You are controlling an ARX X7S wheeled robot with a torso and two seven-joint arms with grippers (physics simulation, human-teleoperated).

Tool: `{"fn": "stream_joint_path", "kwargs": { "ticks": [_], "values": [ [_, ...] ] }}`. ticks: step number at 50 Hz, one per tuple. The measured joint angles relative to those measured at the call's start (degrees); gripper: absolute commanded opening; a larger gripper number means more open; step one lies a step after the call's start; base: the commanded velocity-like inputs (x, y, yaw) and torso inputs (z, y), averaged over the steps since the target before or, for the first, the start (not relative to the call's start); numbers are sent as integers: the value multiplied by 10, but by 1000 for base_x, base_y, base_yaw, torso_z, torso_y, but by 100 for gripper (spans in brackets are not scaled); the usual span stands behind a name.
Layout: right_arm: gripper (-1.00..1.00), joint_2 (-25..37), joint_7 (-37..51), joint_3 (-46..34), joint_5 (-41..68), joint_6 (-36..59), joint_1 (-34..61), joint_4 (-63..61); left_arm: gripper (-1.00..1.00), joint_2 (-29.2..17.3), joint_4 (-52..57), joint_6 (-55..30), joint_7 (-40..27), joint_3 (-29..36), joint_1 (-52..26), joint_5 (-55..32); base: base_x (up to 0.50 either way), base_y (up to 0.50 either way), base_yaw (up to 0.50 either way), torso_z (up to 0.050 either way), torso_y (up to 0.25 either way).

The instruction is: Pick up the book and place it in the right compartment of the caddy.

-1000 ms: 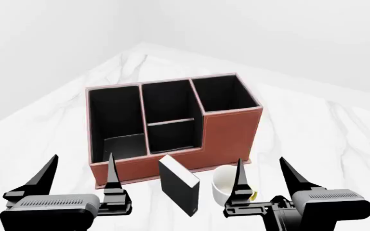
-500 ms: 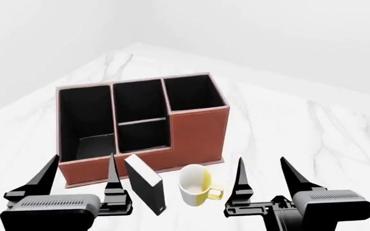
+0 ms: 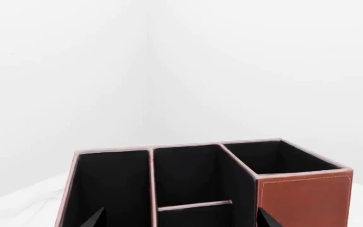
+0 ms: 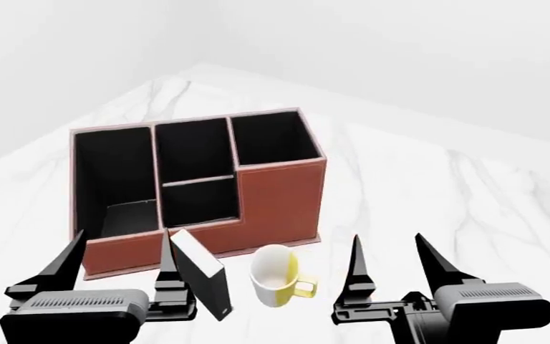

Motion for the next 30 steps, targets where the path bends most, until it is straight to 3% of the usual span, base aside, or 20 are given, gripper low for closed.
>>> {"fn": "stream_joint_path", "kwargs": {
  "ticks": [11,23,30],
  "values": [
    [100,4,5,-5,-8,2,2,1,100,-3,-1,2,-4,3,0,-3,-161,299,0,0,0],
    [100,6,7,-10,-9,0,2,0,100,-8,-2,3,-8,4,-1,-5,-21,40,0,0,0],
    [100,8,9,-11,-11,-1,2,0,100,-10,-3,4,-11,6,-1,-6,-170,315,0,0,0]
  ]
}}
